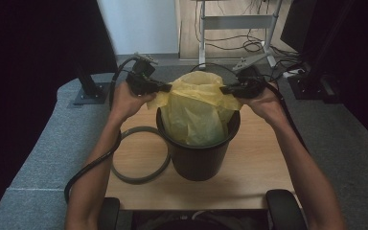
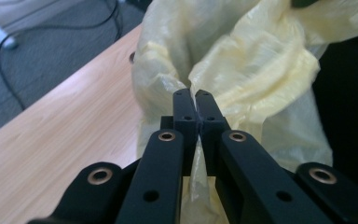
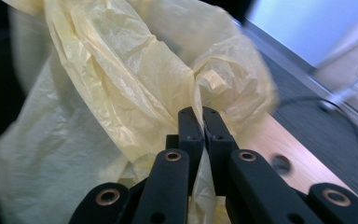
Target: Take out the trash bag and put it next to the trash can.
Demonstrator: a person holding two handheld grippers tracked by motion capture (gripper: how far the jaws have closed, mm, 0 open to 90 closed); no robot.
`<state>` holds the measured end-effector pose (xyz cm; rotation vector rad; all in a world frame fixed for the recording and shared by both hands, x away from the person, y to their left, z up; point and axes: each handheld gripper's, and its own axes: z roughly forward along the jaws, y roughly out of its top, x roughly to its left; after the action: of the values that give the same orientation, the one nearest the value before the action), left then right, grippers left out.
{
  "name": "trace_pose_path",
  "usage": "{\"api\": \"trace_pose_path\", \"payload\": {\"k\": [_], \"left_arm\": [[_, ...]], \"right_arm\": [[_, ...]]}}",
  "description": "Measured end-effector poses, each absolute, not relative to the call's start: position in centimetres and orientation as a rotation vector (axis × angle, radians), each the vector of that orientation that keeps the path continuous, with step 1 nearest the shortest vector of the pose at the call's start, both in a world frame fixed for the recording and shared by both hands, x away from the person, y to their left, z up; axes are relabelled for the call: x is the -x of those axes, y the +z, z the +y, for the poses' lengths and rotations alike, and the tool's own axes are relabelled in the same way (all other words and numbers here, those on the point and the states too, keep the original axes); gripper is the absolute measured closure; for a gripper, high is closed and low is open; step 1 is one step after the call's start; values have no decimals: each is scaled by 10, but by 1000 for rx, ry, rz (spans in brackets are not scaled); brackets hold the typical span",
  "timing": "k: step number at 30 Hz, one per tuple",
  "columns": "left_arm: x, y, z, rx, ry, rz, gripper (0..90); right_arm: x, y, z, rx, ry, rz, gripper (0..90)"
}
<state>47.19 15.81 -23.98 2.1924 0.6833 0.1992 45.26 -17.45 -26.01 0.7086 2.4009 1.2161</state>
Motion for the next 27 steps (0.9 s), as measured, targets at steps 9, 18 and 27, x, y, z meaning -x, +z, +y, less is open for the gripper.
{"api": "trace_pose_path", "payload": {"k": [9,18,27], "left_arm": [[-457,-232,131,-2134,113,466,876],[-446,-245,97,-2224,110,336,697],[-443,-257,87,-2257,165,263,616]], "right_arm": [[-445,-250,-158,-578,1363,2451,874],[-444,-253,-138,-501,1462,2496,874],[-444,-257,-126,-462,1494,2542,873]]}}
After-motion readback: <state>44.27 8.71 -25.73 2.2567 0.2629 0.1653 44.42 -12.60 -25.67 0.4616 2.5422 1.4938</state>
